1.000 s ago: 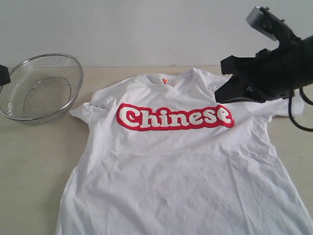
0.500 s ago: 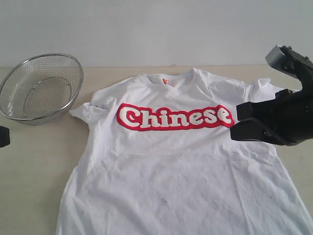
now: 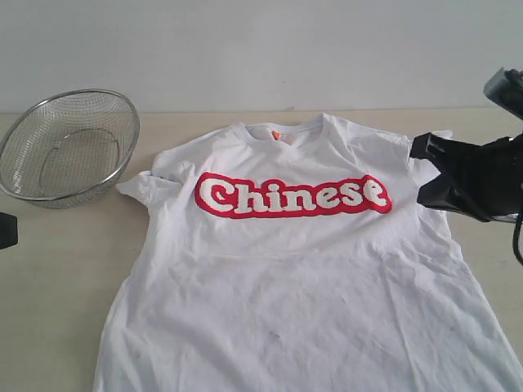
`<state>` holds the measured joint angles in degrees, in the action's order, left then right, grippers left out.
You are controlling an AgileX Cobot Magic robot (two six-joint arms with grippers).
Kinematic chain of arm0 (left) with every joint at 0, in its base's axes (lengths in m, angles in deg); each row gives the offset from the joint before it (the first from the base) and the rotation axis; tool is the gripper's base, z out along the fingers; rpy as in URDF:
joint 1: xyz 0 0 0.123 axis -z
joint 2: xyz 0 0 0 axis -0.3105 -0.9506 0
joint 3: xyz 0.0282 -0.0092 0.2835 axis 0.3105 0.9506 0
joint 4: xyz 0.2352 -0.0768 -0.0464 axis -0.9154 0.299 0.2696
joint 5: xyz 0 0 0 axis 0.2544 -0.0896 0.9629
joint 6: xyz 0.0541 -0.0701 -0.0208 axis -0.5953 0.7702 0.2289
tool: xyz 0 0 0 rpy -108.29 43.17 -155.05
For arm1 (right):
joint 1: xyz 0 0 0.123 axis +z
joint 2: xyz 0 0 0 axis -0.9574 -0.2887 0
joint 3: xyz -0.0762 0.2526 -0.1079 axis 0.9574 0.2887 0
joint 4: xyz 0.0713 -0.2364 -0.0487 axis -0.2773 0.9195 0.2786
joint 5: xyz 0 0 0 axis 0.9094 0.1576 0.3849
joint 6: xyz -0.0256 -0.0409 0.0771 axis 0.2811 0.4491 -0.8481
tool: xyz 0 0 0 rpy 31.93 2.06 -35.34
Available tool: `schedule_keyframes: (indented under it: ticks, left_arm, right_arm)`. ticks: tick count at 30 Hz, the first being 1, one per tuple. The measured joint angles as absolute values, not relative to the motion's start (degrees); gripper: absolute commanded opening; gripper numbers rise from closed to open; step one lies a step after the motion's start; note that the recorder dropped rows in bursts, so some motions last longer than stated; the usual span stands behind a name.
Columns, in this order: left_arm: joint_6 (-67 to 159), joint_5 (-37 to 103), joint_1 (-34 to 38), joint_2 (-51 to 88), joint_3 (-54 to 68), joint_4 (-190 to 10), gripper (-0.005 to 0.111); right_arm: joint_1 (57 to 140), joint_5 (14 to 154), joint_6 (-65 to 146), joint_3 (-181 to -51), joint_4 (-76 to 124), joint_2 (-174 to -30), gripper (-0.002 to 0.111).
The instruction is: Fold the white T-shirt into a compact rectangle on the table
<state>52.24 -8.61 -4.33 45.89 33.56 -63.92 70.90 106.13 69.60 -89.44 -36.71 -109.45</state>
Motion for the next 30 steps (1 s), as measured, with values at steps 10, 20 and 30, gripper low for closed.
schedule_keyframes:
  ticks: [10,20,30]
  left_arm:
    - [46.5,-8.5,-4.3,45.9,33.6,-61.2,0.004]
    - [45.9,-7.4,-4.3,45.9,33.6,-61.0,0.004]
    - [45.9,-6.7,-4.3,45.9,33.6,-61.0,0.004]
  right_arm:
    - [59.0,107.8,68.1,-99.6,-38.3,-121.6,0.050]
    - [48.4,116.9,71.9,-114.7,-38.6,-135.2,0.050]
    - [47.9,117.8,72.4,-116.2,-40.3,-148.4,0.050]
